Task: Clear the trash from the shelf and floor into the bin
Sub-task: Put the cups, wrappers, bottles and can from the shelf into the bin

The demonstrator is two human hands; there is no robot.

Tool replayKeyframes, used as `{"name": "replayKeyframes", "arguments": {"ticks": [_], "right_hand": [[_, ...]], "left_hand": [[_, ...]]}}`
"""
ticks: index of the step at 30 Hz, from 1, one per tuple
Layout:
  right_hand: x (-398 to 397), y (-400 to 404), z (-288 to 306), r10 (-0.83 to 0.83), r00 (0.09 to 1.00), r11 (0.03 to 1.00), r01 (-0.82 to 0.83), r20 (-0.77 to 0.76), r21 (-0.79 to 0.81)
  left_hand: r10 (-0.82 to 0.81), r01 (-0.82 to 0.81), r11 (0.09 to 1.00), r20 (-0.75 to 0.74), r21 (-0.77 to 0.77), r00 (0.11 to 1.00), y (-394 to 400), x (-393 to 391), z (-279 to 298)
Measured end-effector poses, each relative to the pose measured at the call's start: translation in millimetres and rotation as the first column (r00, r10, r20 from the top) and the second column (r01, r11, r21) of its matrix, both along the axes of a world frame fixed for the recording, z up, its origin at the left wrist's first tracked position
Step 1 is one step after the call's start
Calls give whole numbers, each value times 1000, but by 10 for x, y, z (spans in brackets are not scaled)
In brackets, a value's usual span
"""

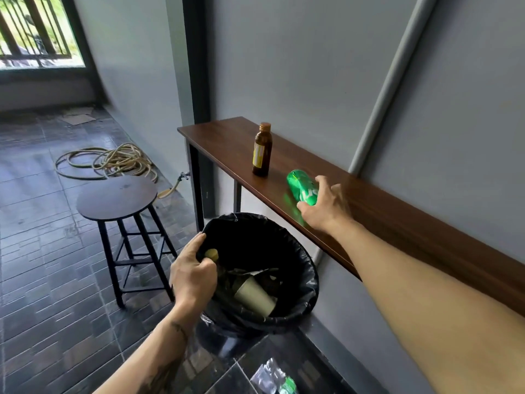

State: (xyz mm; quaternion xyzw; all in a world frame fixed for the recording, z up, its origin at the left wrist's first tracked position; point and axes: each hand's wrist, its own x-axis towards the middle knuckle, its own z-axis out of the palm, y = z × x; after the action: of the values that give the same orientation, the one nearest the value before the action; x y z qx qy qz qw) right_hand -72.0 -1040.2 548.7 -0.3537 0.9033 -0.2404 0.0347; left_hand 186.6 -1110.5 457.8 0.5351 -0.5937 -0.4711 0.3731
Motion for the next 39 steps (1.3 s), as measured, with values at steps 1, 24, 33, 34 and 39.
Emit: {"name": "replayKeyframes", "arguments": {"ticks": [1,24,33,34,39], "right_hand": [[-5,-44,-22,-24,999,999,25,28,-21],[952,-1033,-206,267,962,931,-272,-55,-242],[164,-1644,272,-1,889,899,202,459,-389],[105,-1686,280,37,839,888,221,543,-402],[28,-2038,115,54,785,843,295,617,-450]], "left_hand": [[-12,12,1000,-1,0,1000,-112,9,-9],[-26,26,1000,-90,-3,996,-1098,157,46],[-4,4,1000,-93,-3,996,-1296,223,63],[-8,6,1000,-101,-13,995,-1297,223,91],[-12,11,1000,-80,-13,997,-1400,340,117]]}}
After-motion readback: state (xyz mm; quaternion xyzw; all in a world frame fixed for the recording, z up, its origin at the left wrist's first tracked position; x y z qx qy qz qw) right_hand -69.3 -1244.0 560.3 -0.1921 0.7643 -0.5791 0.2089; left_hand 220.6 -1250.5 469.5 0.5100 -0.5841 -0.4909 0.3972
